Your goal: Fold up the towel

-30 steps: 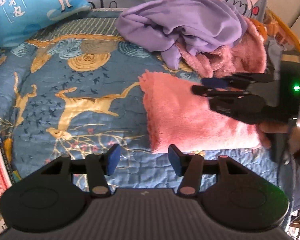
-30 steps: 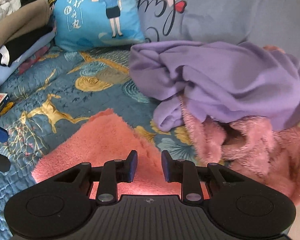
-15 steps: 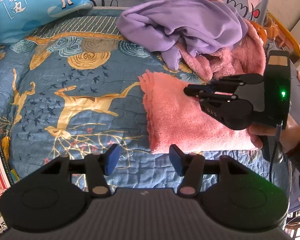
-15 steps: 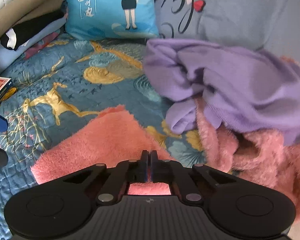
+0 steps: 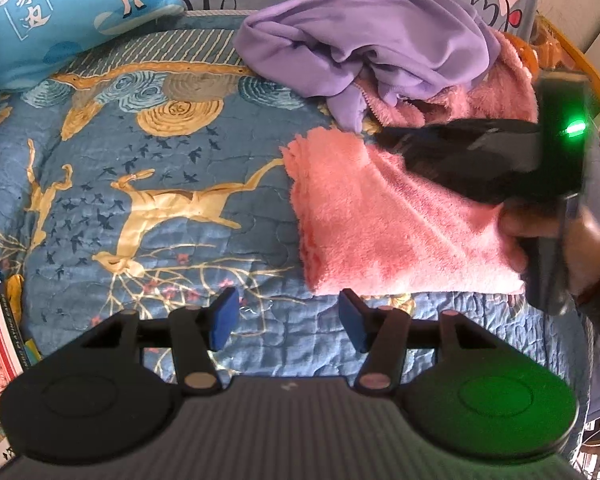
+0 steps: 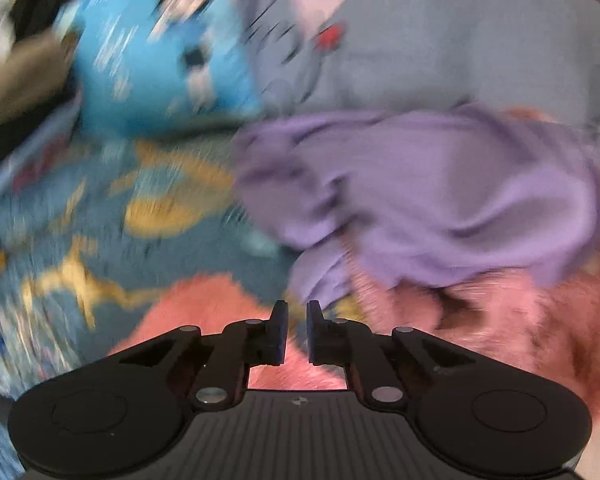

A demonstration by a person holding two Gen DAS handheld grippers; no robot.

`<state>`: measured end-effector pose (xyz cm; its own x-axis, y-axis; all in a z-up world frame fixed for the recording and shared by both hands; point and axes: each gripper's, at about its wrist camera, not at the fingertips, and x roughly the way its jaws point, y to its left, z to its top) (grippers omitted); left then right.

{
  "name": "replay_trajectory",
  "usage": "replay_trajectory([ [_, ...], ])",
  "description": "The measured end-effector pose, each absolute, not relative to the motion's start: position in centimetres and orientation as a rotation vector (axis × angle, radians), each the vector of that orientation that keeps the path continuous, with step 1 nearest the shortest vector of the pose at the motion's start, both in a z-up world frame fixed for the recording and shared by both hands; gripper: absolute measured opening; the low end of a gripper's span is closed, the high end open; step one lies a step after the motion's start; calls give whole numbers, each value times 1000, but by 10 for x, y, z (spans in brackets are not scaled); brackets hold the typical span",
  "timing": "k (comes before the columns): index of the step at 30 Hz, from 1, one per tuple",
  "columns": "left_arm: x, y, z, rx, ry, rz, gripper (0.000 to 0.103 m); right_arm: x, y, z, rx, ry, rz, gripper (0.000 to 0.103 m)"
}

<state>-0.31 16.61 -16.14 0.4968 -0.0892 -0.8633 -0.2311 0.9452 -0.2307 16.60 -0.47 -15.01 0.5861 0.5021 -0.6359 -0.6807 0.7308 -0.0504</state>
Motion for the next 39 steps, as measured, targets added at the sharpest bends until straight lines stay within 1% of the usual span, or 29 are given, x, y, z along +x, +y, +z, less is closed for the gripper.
replay_trajectory([
  [1, -3, 167, -162, -340, 1055, 88, 60, 168, -19, -143, -238, 629, 665, 16],
  [2, -3, 167, -162, -342, 1056, 88, 60, 171, -36, -137, -171, 629, 622, 19],
  [5, -3, 166, -163, -344, 1057, 84, 60, 178, -81, -137, -88, 666, 535, 19],
  [8, -3, 163, -164, -336, 1061, 83, 60, 175, -108, -148, -155, 693, 472, 19],
  [12, -2, 162, -166, -329, 1067, 85, 60, 171, -141, -161, -133, 714, 387, 19],
  [14, -2, 162, -167, -328, 1069, 86, 61, 172, -154, -169, -92, 737, 364, 19],
  [19, -1, 160, -170, -318, 1077, 86, 62, 180, -172, -181, 91, 799, 414, 19],
  [21, -1, 159, -171, -315, 1080, 86, 62, 187, -175, -186, 155, 834, 401, 14],
  [22, -1, 159, -172, -314, 1082, 87, 62, 190, -176, -187, 173, 844, 398, 5],
  [23, -1, 159, -173, -313, 1084, 87, 62, 192, -176, -187, 180, 847, 399, 3],
  [28, 0, 158, -174, -309, 1087, 88, 62, 195, -183, -185, 207, 825, 320, 2],
  [31, 0, 157, -175, -299, 1089, 88, 62, 200, -178, -193, 149, 874, 322, 2],
  [33, 1, 156, -176, -294, 1090, 88, 62, 199, -178, -192, 144, 868, 321, 6],
  [34, 1, 156, -176, -294, 1089, 89, 62, 197, -179, -190, 148, 857, 318, 10],
  [36, 0, 158, -176, -299, 1087, 94, 62, 191, -187, -181, 210, 808, 306, 26],
  [37, 0, 159, -176, -302, 1086, 96, 62, 187, -192, -176, 244, 787, 303, 37],
  [39, 0, 160, -175, -307, 1085, 98, 62, 177, -200, -168, 277, 761, 300, 38],
])
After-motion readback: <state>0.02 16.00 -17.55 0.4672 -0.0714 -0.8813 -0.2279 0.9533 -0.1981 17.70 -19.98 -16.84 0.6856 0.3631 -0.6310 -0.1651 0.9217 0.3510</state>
